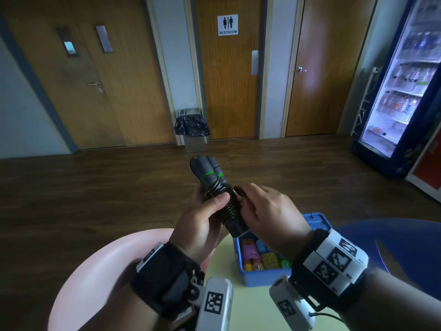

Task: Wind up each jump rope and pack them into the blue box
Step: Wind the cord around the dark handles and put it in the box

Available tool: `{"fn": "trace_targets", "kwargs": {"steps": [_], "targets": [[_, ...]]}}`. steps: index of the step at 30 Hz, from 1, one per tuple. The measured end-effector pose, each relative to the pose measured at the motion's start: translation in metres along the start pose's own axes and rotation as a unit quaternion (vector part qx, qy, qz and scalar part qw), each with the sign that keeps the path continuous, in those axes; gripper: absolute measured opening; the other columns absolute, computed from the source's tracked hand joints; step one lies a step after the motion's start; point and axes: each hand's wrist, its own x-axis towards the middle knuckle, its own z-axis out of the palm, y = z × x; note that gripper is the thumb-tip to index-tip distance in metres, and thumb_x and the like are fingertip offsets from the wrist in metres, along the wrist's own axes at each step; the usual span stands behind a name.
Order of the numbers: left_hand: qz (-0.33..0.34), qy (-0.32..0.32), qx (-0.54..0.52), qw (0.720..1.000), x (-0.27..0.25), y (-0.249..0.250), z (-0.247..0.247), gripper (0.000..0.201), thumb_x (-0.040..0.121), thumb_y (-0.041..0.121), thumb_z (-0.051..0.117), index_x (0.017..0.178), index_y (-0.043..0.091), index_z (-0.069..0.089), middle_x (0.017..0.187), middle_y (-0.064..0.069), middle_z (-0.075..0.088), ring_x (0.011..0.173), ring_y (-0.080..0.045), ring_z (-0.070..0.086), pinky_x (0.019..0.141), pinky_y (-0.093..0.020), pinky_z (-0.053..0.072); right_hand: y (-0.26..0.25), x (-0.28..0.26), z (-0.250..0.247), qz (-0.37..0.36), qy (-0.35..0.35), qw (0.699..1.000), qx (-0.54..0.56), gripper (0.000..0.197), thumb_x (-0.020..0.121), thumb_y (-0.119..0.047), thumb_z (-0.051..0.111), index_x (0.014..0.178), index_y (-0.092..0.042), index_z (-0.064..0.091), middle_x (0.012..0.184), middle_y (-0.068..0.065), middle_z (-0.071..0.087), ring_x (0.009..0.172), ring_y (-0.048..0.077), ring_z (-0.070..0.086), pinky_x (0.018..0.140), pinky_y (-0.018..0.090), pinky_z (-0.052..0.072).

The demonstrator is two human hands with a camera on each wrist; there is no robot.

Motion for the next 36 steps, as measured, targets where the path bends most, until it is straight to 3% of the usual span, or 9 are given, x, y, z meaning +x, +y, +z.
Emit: {"fn": "trace_targets", "kwargs": {"steps": [5, 10, 14, 17, 21, 26, 31, 33, 36], "targets": [[-0.006, -0.005, -0.014, 1.0, 0.001, 0.002, 0.0, 0.048, 0.078, 0.006, 0.061, 0.126, 0.008, 0.057, 0.105, -0.019, 0.061, 0.096, -0.029, 0.064, 0.083, -0.037, 0.057, -0.004, -0.005, -0.004, -0.01, 0.064, 0.998, 0.015, 0.021, 0.092, -0.017, 0.056, 0.108, -0.006, 0.064, 0.083, 0.003, 0.069, 0.073, 0.021, 0.062, 0.061, 0.025, 0.046], [-0.014, -0.007, -0.014, 1.0, 0.001, -0.002, 0.003, 0.05, 0.079, 0.006, 0.06, 0.129, 0.004, 0.054, 0.106, -0.02, 0.06, 0.095, -0.03, 0.065, 0.08, -0.036, 0.058, -0.007, -0.006, -0.005, 0.021, 0.026, 0.999, 0.018, 0.027, 0.095, -0.023, 0.043, 0.108, -0.008, 0.061, 0.087, 0.006, 0.069, 0.081, 0.027, 0.063, 0.066, 0.026, 0.04], [0.007, -0.015, 0.027, 0.999, 0.003, 0.001, 0.005, 0.039, 0.079, 0.006, 0.061, 0.118, 0.011, 0.063, 0.101, -0.018, 0.062, 0.093, -0.029, 0.064, 0.082, -0.038, 0.056, -0.003, -0.005, -0.01, 0.096, -0.007, 0.984, 0.148, 0.016, 0.098, -0.011, 0.053, 0.102, -0.019, 0.067, 0.082, -0.01, 0.065, 0.077, 0.007, 0.058, 0.068, 0.021, 0.042], [0.035, -0.002, 0.052, 0.998, 0.008, 0.007, 0.003, 0.049, 0.076, 0.007, 0.068, 0.123, 0.005, 0.055, 0.101, -0.017, 0.057, 0.093, -0.031, 0.059, 0.085, -0.041, 0.052, -0.005, -0.002, -0.018, 0.17, 0.008, 0.929, 0.329, 0.025, 0.099, -0.007, 0.055, 0.095, -0.026, 0.071, 0.086, -0.011, 0.071, 0.082, 0.002, 0.063, 0.079, 0.018, 0.048], [0.052, -0.021, 0.047, 0.997, 0.012, 0.013, 0.004, 0.07, 0.071, 0.017, 0.078, 0.13, -0.005, 0.046, 0.104, -0.021, 0.054, 0.095, -0.034, 0.057, 0.087, -0.042, 0.052, -0.004, 0.004, -0.017, 0.239, -0.019, 0.833, 0.499, 0.026, 0.099, -0.023, 0.052, 0.094, -0.008, 0.073, 0.091, 0.007, 0.072, 0.089, 0.026, 0.059, 0.09, 0.049, 0.046], [0.041, -0.033, 0.065, 0.997, 0.01, 0.011, 0.005, 0.071, 0.072, 0.016, 0.073, 0.132, -0.007, 0.043, 0.107, -0.021, 0.051, 0.099, -0.036, 0.052, 0.09, -0.047, 0.046, -0.006, 0.013, -0.017, 0.352, 0.035, 0.728, 0.587, 0.009, 0.099, -0.01, 0.056, 0.089, -0.009, 0.058, 0.072, 0.008, 0.062, 0.068, 0.021, 0.057, 0.073, 0.036, 0.046], [0.038, -0.046, 0.133, 0.989, 0.008, 0.01, 0.004, 0.061, 0.074, 0.02, 0.074, 0.13, 0.007, 0.051, 0.106, -0.014, 0.064, 0.103, -0.031, 0.061, 0.093, -0.048, 0.046, -0.008, 0.014, -0.02, 0.318, 0.08, 0.863, 0.385, 0.015, 0.088, -0.013, 0.074, 0.075, -0.011, 0.065, 0.068, 0.01, 0.067, 0.057, 0.014, 0.057, 0.056, 0.031, 0.048], [0.037, -0.049, 0.129, 0.99, 0.009, 0.01, 0.005, 0.065, 0.075, 0.021, 0.076, 0.133, 0.006, 0.049, 0.108, -0.016, 0.062, 0.104, -0.033, 0.059, 0.096, -0.051, 0.044, -0.009, 0.012, -0.023, 0.279, 0.078, 0.91, 0.296, 0.014, 0.09, -0.022, 0.072, 0.077, -0.017, 0.07, 0.071, 0.005, 0.069, 0.062, 0.013, 0.062, 0.062, 0.031, 0.052], [0.036, -0.04, 0.118, 0.992, 0.01, 0.012, 0.007, 0.071, 0.074, 0.022, 0.078, 0.134, 0.002, 0.046, 0.112, -0.02, 0.06, 0.107, -0.035, 0.058, 0.097, -0.052, 0.044, -0.012, 0.008, -0.024, 0.241, 0.039, 0.938, 0.245, 0.011, 0.09, -0.034, 0.07, 0.093, -0.024, 0.073, 0.081, -0.006, 0.07, 0.075, 0.006, 0.065, 0.069, 0.025, 0.053]]}}
